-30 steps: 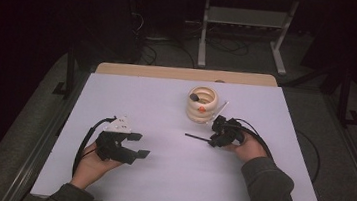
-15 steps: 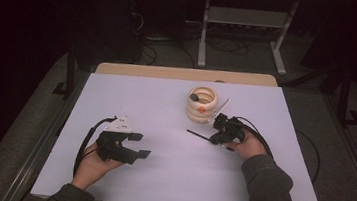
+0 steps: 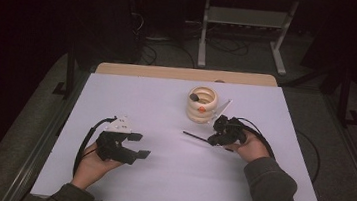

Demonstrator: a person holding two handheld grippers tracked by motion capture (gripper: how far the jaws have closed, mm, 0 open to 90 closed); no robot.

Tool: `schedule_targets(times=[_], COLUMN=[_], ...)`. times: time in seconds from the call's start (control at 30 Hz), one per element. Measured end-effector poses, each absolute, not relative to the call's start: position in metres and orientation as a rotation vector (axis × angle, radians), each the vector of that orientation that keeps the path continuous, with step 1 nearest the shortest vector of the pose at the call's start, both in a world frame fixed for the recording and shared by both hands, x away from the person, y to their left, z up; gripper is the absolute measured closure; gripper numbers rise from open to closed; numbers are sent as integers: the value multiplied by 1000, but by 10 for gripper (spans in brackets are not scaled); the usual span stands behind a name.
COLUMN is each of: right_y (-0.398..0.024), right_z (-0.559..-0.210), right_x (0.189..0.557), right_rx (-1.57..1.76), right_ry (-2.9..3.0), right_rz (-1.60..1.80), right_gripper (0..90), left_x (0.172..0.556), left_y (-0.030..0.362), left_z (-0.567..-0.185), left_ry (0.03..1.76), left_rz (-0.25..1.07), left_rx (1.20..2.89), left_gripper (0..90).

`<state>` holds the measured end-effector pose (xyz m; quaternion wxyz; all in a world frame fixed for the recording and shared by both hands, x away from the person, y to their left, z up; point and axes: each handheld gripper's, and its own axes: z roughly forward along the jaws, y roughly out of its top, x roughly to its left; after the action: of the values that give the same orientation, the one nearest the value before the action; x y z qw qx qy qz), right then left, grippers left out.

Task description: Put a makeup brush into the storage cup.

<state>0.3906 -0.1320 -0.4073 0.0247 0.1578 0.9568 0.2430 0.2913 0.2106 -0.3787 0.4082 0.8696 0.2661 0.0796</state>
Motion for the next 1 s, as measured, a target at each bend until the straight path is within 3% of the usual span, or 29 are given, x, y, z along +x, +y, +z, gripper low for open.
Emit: schedule_targets(times=[0.5, 1.0], right_y=[-99, -58], right_z=[-378, -380], right_x=[353, 327], right_rx=[228, 2], right_ry=[2969, 3026], right_rz=[849, 890], right_gripper=[847, 847], left_x=[287, 282], left_y=[205, 187], left_z=[-374, -379], left_ry=[623, 498], left_rz=[197, 162], left_rx=[2200, 2279], left_gripper=[339, 396])
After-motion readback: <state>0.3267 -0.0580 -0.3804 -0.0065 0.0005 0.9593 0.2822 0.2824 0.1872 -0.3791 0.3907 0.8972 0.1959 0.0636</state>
